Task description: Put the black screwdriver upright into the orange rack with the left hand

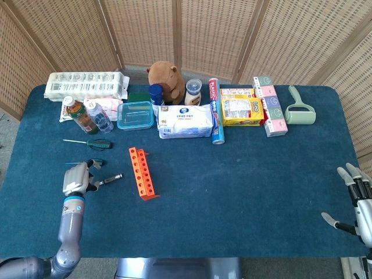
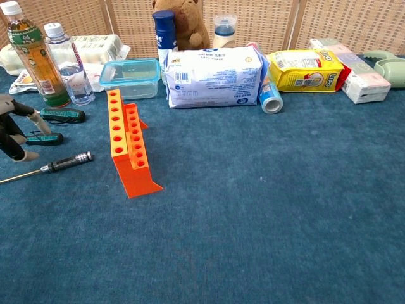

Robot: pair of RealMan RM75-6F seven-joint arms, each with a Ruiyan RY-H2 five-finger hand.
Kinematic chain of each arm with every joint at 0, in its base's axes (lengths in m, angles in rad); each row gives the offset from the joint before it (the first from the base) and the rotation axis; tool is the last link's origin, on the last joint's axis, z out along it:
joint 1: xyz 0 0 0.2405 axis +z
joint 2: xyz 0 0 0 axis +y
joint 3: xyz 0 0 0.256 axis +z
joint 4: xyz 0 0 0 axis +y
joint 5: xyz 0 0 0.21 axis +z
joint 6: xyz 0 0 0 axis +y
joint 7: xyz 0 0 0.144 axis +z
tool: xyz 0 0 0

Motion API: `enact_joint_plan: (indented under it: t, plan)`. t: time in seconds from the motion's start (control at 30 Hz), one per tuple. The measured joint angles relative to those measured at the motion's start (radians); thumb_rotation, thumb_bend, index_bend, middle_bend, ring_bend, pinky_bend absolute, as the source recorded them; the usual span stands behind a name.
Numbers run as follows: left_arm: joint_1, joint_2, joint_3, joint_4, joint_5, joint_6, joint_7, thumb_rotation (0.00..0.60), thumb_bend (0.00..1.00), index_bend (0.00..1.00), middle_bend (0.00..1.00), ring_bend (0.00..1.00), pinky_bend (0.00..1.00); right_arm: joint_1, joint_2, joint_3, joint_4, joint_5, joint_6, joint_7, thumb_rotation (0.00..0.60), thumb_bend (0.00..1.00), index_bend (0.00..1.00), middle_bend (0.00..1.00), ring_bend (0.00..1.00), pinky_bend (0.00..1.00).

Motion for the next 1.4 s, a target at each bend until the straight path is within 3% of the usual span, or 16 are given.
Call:
enact_joint_plan:
  t: [1.4]
  plan:
    - [-0.154, -0.212, -0.028, 0.127, -0.171, 0.132, 0.152, 0.600, 0.32, 0.39, 1.00, 1.00, 0.98, 0.002, 0.021, -0.002, 0.003, 0.004, -0.003, 0.053, 0.600, 0.00, 0.02, 0.00, 0.00, 0.00]
